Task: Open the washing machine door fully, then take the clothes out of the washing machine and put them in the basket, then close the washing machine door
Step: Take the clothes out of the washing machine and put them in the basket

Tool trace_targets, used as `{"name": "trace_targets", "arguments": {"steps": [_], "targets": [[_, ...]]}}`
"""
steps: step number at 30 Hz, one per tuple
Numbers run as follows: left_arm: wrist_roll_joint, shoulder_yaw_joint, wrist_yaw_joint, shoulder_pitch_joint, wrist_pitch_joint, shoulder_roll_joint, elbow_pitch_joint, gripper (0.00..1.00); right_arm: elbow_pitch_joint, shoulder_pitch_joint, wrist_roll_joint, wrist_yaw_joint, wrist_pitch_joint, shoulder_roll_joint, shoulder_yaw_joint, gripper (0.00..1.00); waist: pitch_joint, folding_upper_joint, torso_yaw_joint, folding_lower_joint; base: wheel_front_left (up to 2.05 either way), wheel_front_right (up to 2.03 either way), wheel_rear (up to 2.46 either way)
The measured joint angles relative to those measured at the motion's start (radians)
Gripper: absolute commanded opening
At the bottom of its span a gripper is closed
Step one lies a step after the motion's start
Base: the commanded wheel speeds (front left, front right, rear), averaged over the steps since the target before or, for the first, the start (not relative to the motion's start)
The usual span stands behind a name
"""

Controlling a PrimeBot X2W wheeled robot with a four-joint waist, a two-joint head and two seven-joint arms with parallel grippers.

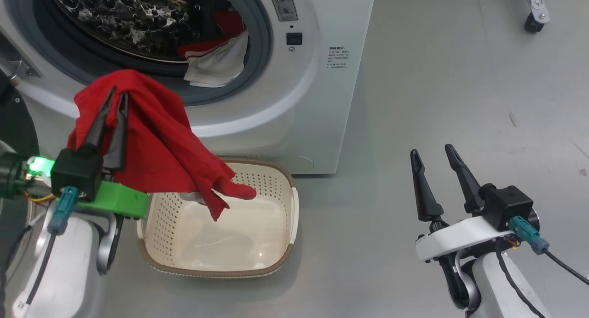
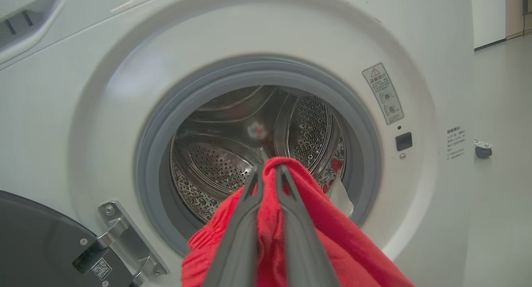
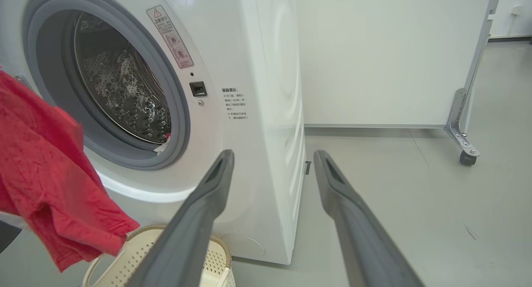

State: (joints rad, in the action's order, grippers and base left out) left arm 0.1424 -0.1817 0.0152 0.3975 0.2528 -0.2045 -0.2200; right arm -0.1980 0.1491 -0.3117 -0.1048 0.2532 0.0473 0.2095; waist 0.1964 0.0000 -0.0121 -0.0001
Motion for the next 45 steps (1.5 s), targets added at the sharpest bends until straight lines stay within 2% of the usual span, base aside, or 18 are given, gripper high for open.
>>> {"name": "trace_targets", "arguments": {"steps": [11, 29, 45], "targets": [[0.006, -0.052, 0.025, -0.09, -0.058, 0.003, -0.001, 0.0, 0.029, 0.001, 0.0, -0.002, 0.0, 0.0, 0.015, 1.0, 0.054, 0.0, -0.029, 0.0, 0.0, 0.0, 0.0], [-0.069, -0.086, 0.043, -0.09, -0.104, -0.069, -0.135, 0.0, 0.069, 0.049, -0.018, -0.007, 0.0, 0.0, 0.047, 1.0, 0.217, 0.0, -0.13, 0.0, 0.0, 0.0, 0.0], [-0.118, -0.114, 0.06, 0.065, -0.138, -0.099, -0.327, 0.0, 0.106, 0.108, -0.041, -0.005, 0.0, -0.001, 0.052, 1.0, 0.391, 0.0, -0.258, 0.0, 0.0, 0.0, 0.0]]}}
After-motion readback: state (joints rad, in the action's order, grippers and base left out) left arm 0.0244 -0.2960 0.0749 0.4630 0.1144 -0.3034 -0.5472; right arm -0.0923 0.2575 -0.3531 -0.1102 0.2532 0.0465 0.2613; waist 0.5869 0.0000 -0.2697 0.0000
